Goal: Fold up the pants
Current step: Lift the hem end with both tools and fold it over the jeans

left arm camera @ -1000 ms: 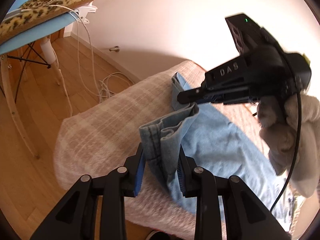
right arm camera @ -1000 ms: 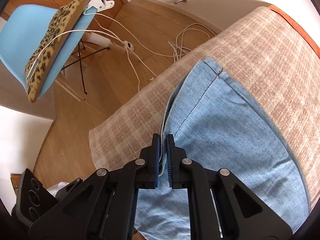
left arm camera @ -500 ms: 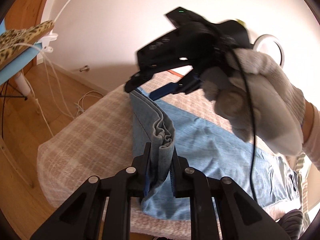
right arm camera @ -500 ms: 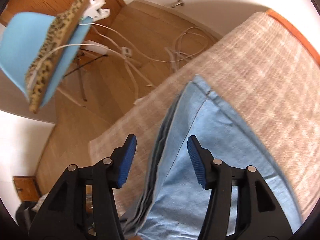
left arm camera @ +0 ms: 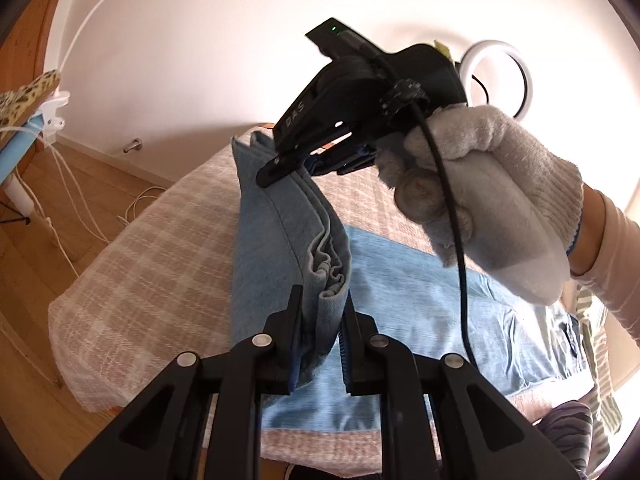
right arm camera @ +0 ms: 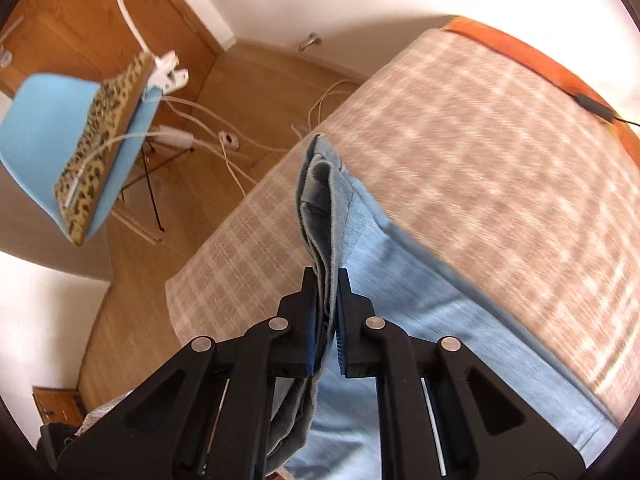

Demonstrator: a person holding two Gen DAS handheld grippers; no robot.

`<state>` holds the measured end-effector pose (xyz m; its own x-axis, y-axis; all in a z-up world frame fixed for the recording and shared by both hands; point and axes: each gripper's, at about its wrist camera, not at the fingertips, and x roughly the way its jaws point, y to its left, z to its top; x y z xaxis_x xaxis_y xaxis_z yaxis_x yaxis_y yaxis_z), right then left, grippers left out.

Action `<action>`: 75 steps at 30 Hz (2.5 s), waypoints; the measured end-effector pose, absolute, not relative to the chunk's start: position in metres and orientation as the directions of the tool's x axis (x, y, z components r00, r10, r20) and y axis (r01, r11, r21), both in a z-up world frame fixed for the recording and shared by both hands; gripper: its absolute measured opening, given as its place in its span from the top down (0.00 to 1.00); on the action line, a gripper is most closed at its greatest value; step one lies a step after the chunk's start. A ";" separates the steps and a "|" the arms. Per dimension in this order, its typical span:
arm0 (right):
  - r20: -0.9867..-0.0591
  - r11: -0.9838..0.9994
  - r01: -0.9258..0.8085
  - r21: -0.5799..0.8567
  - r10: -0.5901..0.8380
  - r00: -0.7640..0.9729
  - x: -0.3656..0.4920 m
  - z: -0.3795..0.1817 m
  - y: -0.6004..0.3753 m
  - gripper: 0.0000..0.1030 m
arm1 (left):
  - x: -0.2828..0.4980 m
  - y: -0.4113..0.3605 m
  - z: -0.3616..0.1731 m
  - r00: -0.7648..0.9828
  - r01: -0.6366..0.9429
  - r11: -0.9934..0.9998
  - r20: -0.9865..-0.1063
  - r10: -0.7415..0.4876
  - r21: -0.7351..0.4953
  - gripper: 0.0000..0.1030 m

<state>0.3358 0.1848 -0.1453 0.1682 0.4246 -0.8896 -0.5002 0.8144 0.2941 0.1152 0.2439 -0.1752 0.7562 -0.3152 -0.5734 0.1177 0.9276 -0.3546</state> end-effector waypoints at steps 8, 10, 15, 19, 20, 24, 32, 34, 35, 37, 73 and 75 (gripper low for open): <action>-0.857 0.837 -0.449 0.314 0.453 0.246 0.311 -0.110 0.099 0.92 | 0.109 0.185 -0.147 0.719 0.221 0.923 -0.587 -0.373 -0.315 0.88; -0.847 0.844 -0.430 0.321 0.459 0.267 0.303 -0.102 0.074 0.92 | 0.105 0.173 -0.141 0.712 0.243 0.916 -0.583 -0.391 -0.318 0.88; -0.826 0.860 -0.385 0.336 0.465 0.319 0.281 -0.088 0.009 0.92 | 0.093 0.132 -0.125 0.696 0.311 0.898 -0.569 -0.439 -0.313 0.88; -0.817 0.874 -0.341 0.346 0.459 0.348 0.268 -0.082 -0.040 0.92 | 0.086 0.094 -0.119 0.670 0.367 0.878 -0.567 -0.479 -0.308 0.88; -0.816 0.877 -0.332 0.349 0.458 0.353 0.264 -0.082 -0.054 0.92 | 0.084 0.085 -0.118 0.663 0.378 0.873 -0.568 -0.488 -0.308 0.88; -0.812 0.891 -0.293 0.347 0.442 0.381 0.252 -0.081 -0.105 0.92 | 0.081 0.045 -0.117 0.631 0.427 0.849 -0.570 -0.526 -0.311 0.88; -0.812 0.909 -0.215 0.357 0.415 0.410 0.231 -0.088 -0.194 0.92 | 0.072 -0.034 -0.120 0.545 0.525 0.786 -0.581 -0.605 -0.326 0.88; -0.813 0.913 -0.196 0.357 0.407 0.416 0.227 -0.090 -0.213 0.92 | 0.072 -0.052 -0.123 0.523 0.548 0.770 -0.585 -0.620 -0.327 0.88; -0.813 0.914 -0.186 0.360 0.406 0.418 0.225 -0.091 -0.222 0.92 | 0.071 -0.059 -0.124 0.513 0.556 0.763 -0.586 -0.627 -0.329 0.88; -0.813 0.916 -0.169 0.363 0.401 0.423 0.222 -0.094 -0.237 0.92 | 0.069 -0.072 -0.124 0.495 0.570 0.749 -0.587 -0.640 -0.337 0.88; -0.829 0.929 0.200 0.312 0.163 0.534 0.108 -0.107 -0.550 0.92 | 0.033 -0.337 -0.124 0.105 0.850 0.398 -0.628 -0.771 -0.346 0.88; -0.832 0.924 0.218 0.314 0.158 0.531 0.104 -0.113 -0.562 0.92 | 0.032 -0.349 -0.127 0.084 0.857 0.380 -0.634 -0.769 -0.347 0.88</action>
